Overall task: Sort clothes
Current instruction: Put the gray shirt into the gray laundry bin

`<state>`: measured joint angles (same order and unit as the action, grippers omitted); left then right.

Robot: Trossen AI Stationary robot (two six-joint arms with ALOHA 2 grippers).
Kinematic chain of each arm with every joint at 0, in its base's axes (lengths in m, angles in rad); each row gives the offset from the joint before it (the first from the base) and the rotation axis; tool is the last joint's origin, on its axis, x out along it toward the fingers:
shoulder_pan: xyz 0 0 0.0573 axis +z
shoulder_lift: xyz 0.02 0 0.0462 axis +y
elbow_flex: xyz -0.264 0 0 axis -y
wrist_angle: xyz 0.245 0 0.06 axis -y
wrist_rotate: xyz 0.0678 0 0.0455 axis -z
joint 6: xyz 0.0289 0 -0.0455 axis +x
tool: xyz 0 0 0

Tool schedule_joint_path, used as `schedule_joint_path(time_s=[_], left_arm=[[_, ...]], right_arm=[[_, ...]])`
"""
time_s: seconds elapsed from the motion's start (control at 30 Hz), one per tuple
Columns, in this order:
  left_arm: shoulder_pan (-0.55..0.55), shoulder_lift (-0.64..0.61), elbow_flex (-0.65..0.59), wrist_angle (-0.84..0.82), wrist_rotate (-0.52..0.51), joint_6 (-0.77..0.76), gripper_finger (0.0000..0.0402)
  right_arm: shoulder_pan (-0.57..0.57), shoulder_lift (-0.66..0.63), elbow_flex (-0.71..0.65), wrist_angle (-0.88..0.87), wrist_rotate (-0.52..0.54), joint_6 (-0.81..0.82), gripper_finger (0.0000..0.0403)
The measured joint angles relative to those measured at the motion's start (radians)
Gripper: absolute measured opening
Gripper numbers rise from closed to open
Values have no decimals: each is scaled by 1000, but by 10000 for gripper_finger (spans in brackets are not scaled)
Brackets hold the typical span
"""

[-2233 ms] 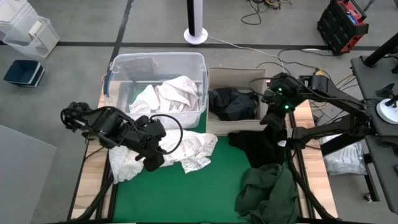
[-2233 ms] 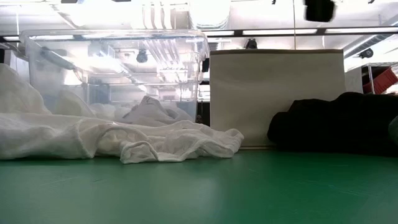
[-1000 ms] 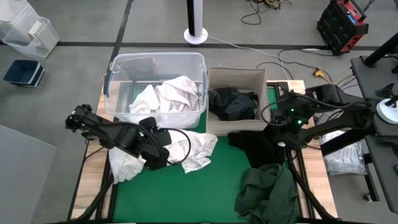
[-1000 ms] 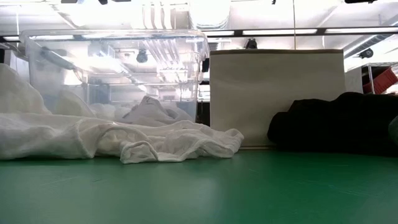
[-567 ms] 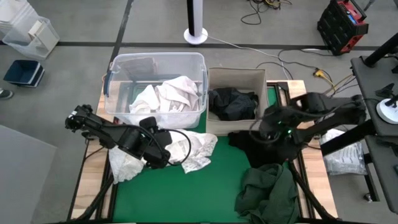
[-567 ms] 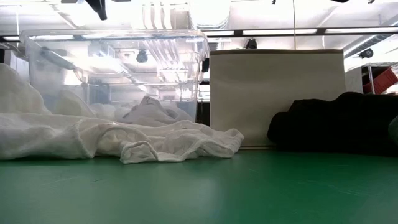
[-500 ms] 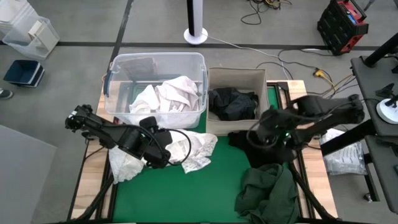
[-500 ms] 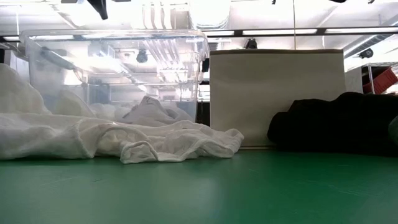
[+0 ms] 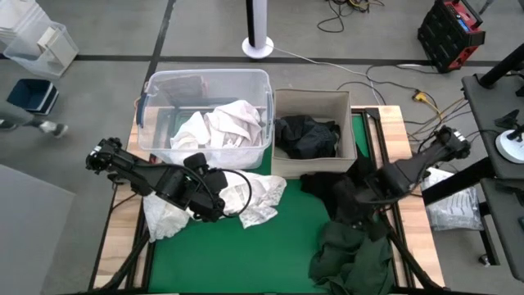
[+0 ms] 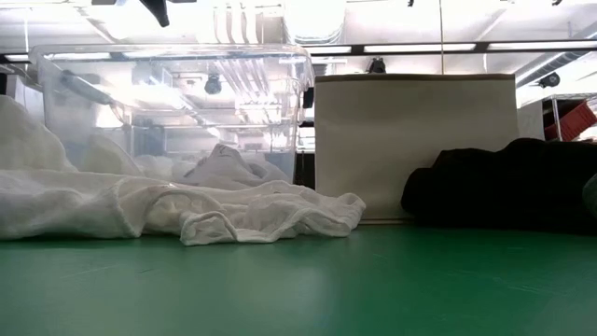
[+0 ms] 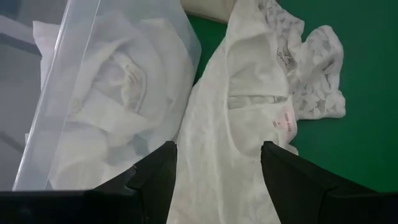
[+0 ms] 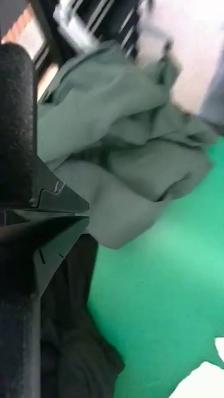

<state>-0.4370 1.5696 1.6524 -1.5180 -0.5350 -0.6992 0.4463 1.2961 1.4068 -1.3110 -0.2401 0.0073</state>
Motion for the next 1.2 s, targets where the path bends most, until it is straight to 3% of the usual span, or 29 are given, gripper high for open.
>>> schedule_joint_path(time_s=[0.17,0.4,0.57,0.7,0.83,1.2], left_arm=[[-1,0,0,1,0,-20,210],[-1,0,0,5,-1,-18,210],[-1,0,0,13,-4,-17,210],[-1,0,0,17,-7,-19,210],[-1,0,0,23,-7,-25,210],[-1,0,1,41,-8,-28,210]], right_arm=[[87,-106,-182,113,80,89,12],[149,-286,-456,428,87,253,12],[170,-307,-566,508,87,255,13],[169,-276,-629,511,153,333,21],[170,-231,-635,531,157,386,59],[169,-134,-638,613,190,335,231]])
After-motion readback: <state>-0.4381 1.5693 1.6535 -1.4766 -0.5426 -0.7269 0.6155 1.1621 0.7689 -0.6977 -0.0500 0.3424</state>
